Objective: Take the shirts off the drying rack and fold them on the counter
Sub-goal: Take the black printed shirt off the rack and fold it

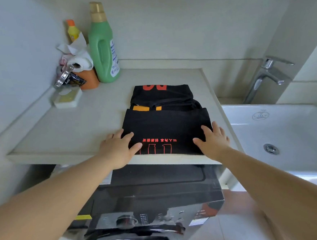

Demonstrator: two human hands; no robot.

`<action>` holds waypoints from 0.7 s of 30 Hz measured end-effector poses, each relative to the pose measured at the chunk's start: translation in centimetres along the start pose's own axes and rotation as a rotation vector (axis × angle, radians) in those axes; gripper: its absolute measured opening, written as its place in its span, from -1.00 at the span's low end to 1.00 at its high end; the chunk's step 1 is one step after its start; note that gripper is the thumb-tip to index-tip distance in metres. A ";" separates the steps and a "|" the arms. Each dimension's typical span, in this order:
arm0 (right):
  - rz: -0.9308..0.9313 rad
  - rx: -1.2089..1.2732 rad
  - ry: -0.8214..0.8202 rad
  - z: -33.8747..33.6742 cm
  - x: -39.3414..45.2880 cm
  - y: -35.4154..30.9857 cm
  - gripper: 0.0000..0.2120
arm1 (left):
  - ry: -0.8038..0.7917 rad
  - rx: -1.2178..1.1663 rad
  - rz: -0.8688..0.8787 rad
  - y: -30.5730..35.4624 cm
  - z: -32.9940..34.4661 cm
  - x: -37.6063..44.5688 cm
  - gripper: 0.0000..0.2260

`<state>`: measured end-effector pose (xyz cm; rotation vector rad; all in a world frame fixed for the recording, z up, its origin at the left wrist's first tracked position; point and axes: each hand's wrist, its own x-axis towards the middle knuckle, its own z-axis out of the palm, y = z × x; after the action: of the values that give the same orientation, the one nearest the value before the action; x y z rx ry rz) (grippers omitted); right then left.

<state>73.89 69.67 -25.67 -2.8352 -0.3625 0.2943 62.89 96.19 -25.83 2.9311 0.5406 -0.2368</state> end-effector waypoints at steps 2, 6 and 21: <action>-0.118 0.137 -0.024 -1.1 -1.0 0.1 -0.37 | 0.043 -0.105 0.010 0.0 -0.4 -1.3 -0.39; -0.227 -0.072 -0.168 -1.5 -2.1 -0.2 -0.32 | -0.006 -0.104 0.084 -0.1 -0.6 -2.4 -0.41; -0.016 0.835 -0.074 -8.5 -2.0 0.5 -0.90 | 0.021 -0.746 0.112 0.1 -7.9 -2.5 -0.91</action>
<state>74.02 66.67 -17.39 -2.0053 -0.2049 0.4265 61.60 96.67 -17.66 2.2262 0.3582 0.0157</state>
